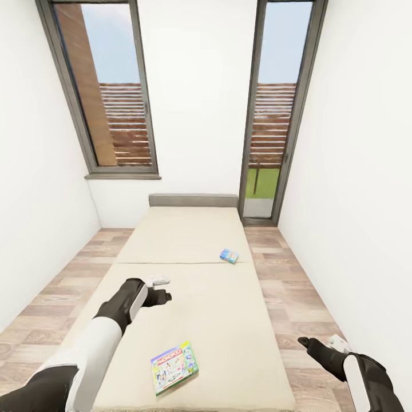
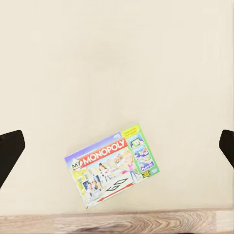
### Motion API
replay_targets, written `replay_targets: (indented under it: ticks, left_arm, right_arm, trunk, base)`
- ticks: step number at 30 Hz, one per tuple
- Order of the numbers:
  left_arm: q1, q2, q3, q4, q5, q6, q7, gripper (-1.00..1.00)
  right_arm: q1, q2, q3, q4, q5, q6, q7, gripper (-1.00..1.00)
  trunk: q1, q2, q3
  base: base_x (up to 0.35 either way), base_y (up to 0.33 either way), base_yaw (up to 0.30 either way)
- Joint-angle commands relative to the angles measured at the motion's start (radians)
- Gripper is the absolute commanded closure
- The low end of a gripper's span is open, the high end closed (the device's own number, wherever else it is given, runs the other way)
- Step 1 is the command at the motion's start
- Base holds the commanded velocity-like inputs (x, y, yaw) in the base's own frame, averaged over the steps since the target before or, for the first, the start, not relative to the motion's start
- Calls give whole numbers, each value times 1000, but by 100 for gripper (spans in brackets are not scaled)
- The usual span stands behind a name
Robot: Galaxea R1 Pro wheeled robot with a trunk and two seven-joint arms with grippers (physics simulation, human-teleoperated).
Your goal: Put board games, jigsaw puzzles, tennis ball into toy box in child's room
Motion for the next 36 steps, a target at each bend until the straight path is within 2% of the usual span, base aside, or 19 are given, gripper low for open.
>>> replay_targets:
  ticks: [1,15,36]
  left_arm:
    - [-4,-1,7,1,0,3,-3,-100]
    - [-15,-3,2,12,-2,-9,0,-100]
    - [-16,-5,-2,13,-7,-11,-1,-100]
  right_arm:
    - [-1,0,-2,-1,1,5,3,-100]
    - [-1,-1,-3,1,9,5,3,-100]
    - [-1,-1,-5,7,14,4,1,-100]
  trunk:
    - [1,-2,-4]
    - [1,-2,-26]
    - [1,-2,-61]
  base:
    - [0,0,0]
    - [136,0,0]
    - [52,0,0]
